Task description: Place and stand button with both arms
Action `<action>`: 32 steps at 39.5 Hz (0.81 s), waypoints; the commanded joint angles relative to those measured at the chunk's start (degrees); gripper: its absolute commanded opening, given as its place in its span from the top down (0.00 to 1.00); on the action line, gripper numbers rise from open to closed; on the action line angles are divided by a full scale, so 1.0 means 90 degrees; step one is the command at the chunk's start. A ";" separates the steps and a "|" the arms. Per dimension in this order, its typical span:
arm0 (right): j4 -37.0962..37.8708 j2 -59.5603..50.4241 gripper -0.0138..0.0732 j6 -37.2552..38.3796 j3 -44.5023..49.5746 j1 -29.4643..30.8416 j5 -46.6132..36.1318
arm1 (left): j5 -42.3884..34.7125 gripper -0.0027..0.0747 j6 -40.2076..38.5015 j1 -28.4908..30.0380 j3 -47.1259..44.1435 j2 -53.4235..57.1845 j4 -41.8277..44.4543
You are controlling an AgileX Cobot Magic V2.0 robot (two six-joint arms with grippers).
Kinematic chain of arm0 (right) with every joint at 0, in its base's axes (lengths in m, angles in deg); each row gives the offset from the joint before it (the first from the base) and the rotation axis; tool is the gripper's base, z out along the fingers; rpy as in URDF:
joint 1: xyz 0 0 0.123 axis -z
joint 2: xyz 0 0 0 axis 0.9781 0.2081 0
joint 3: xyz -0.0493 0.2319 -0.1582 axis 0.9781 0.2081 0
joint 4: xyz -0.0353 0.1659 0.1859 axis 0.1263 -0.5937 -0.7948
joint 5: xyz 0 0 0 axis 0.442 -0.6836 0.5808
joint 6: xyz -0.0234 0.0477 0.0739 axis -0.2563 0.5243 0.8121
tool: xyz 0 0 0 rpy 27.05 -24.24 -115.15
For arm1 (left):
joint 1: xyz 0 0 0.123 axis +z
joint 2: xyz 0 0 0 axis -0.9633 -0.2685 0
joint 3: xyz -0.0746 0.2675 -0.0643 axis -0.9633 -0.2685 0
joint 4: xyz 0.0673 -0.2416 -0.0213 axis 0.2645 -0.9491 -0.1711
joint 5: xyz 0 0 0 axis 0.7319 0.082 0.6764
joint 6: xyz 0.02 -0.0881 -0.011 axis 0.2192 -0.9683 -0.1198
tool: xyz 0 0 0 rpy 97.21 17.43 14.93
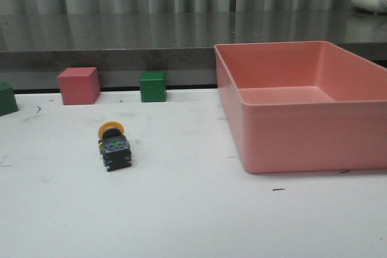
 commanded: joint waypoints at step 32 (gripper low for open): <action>0.0124 0.0048 0.91 -0.0064 -0.0168 0.0037 -0.0579 | -0.0527 0.20 -0.0074 -0.2975 0.1370 -0.3697 -0.0528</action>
